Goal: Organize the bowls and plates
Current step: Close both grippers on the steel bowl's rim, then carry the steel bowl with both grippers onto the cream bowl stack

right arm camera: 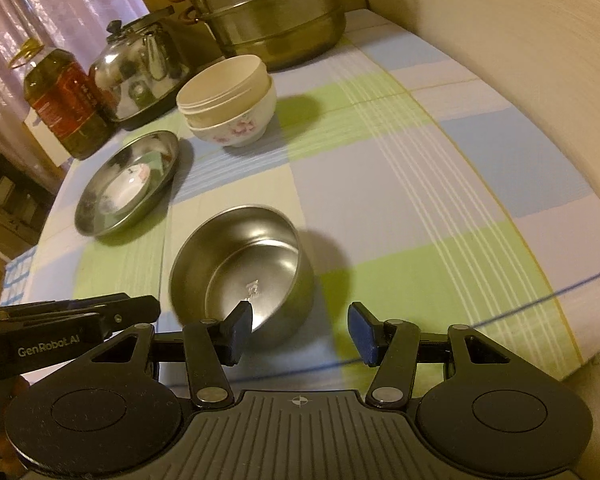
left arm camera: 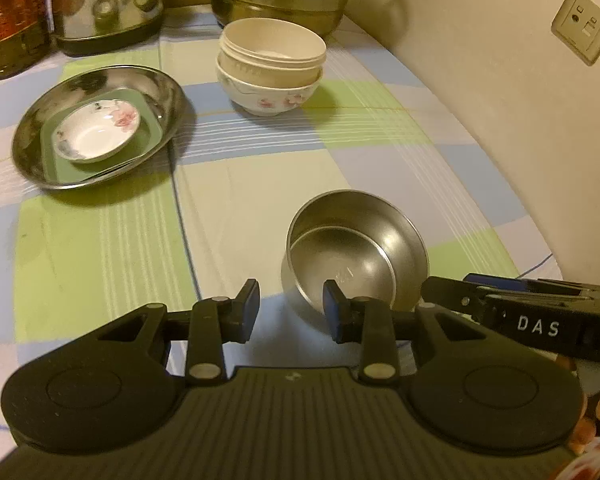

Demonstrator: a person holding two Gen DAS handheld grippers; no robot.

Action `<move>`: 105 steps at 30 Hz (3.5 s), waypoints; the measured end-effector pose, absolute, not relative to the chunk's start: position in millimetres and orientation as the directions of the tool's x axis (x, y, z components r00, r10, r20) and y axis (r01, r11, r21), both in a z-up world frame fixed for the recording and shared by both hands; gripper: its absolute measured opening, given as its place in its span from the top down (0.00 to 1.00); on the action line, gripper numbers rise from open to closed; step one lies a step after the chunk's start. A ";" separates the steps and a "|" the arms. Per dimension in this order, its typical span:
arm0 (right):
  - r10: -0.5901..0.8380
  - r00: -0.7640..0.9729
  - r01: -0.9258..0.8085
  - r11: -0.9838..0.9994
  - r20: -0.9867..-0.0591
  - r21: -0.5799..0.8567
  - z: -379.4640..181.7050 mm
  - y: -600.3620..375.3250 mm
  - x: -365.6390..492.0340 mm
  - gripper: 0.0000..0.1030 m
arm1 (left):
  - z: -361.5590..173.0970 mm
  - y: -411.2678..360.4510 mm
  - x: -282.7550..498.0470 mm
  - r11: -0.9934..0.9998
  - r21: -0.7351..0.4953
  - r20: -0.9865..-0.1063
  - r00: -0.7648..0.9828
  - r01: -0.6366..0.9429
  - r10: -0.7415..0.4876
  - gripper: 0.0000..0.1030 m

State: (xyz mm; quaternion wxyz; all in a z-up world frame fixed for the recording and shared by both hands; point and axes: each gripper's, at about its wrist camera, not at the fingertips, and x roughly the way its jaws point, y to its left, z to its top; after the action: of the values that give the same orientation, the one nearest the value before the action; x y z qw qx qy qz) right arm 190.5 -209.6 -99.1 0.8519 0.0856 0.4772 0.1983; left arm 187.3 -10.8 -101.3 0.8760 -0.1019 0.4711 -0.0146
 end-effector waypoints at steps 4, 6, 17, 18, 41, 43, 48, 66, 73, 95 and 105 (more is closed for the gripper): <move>0.415 0.467 -0.252 0.909 -0.781 0.332 -104.1 -203.6 199.8 0.54 | -107.8 -10.9 201.9 0.982 -0.182 -0.824 0.553 -0.056 -0.121 0.70; 0.416 0.462 -0.247 0.908 -0.783 0.337 -106.4 -201.3 203.2 0.59 | -111.2 -10.4 207.8 0.983 -0.177 -0.828 0.548 -0.047 -0.123 0.70; 0.403 0.454 -0.218 0.915 -0.795 0.339 -115.3 -194.4 211.7 0.75 | -125.8 -12.5 222.6 0.985 -0.172 -0.845 0.513 0.004 -0.150 0.77; 0.403 0.453 -0.215 0.915 -0.795 0.341 -115.5 -194.6 212.0 0.76 | -126.5 -13.0 223.1 0.985 -0.174 -0.846 0.511 0.008 -0.153 0.77; 0.416 0.468 -0.226 0.909 -0.780 0.349 -98.8 -191.1 211.2 0.87 | -111.5 -11.3 218.6 0.983 -0.179 -0.818 0.549 0.039 -0.171 0.86; 0.420 0.469 -0.233 0.907 -0.777 0.350 -94.9 -189.8 212.4 0.87 | -107.4 -9.7 218.9 0.983 -0.181 -0.814 0.556 0.036 -0.170 0.86; 0.435 0.476 -0.252 0.900 -0.764 0.356 -83.0 -185.3 219.0 0.87 | -96.1 -3.4 221.4 0.982 -0.184 -0.799 0.579 0.027 -0.166 0.86; 0.488 0.509 -0.302 0.873 -0.709 0.383 -41.4 -166.0 269.5 0.87 | -45.6 20.8 260.1 0.985 -0.172 -0.727 0.673 0.014 -0.137 0.86; 0.503 0.536 -0.322 0.864 -0.678 0.387 -23.3 -156.3 298.1 0.87 | -28.6 30.8 286.5 0.986 -0.166 -0.696 0.708 0.006 -0.121 0.86; 0.516 0.560 -0.308 0.856 -0.648 0.416 -8.2 -125.8 391.5 0.87 | -19.8 62.9 372.1 0.984 -0.177 -0.678 0.729 -0.029 -0.100 0.86; 0.505 0.539 -0.294 0.863 -0.674 0.411 -22.2 -119.1 411.8 0.87 | -32.2 69.3 392.3 0.984 -0.175 -0.695 0.712 -0.035 -0.098 0.86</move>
State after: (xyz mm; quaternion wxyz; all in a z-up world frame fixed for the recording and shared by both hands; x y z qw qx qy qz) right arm 411.8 -119.1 -22.2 0.8683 0.1252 0.4211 0.2303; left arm 392.3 69.3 -32.2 0.9211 -0.0882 0.3788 -0.0172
